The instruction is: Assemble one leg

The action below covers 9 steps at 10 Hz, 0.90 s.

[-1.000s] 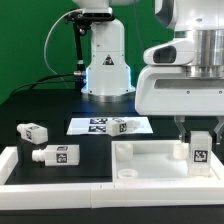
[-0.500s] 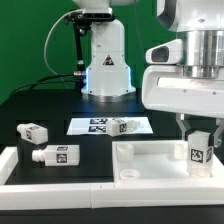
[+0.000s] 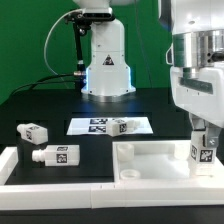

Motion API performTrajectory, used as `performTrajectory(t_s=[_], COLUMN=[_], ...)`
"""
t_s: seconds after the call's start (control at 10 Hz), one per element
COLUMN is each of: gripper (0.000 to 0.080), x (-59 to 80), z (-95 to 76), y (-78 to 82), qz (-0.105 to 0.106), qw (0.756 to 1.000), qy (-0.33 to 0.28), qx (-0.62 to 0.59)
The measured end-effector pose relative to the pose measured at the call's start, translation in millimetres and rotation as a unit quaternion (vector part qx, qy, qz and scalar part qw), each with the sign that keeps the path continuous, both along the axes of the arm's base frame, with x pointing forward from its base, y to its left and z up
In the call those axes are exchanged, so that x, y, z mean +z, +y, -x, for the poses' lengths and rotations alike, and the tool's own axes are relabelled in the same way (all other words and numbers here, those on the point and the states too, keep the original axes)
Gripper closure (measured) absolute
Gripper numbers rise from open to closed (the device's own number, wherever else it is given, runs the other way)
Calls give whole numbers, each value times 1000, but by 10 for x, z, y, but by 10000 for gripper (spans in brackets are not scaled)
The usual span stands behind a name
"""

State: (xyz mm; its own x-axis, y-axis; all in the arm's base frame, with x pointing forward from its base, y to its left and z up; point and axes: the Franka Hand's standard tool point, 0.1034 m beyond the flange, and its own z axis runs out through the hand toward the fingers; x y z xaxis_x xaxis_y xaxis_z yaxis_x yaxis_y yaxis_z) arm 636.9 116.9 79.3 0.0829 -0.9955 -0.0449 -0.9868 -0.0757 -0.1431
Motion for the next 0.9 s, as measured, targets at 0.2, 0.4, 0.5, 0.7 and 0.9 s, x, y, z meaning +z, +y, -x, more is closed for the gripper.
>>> performTrajectory(t_s=[0.2, 0.4, 0.5, 0.7, 0.9], gripper=[297, 182, 160, 151, 151], x=[3, 17, -24, -51, -52], z=[-4, -45, -3, 25, 24], y=[-3, -2, 50, 68, 60], qz=[5, 34, 37, 50, 56], qw=[1000, 969, 956, 928, 910], qy=[-2, -18, -18, -20, -23], qx=[29, 244, 292, 369, 410])
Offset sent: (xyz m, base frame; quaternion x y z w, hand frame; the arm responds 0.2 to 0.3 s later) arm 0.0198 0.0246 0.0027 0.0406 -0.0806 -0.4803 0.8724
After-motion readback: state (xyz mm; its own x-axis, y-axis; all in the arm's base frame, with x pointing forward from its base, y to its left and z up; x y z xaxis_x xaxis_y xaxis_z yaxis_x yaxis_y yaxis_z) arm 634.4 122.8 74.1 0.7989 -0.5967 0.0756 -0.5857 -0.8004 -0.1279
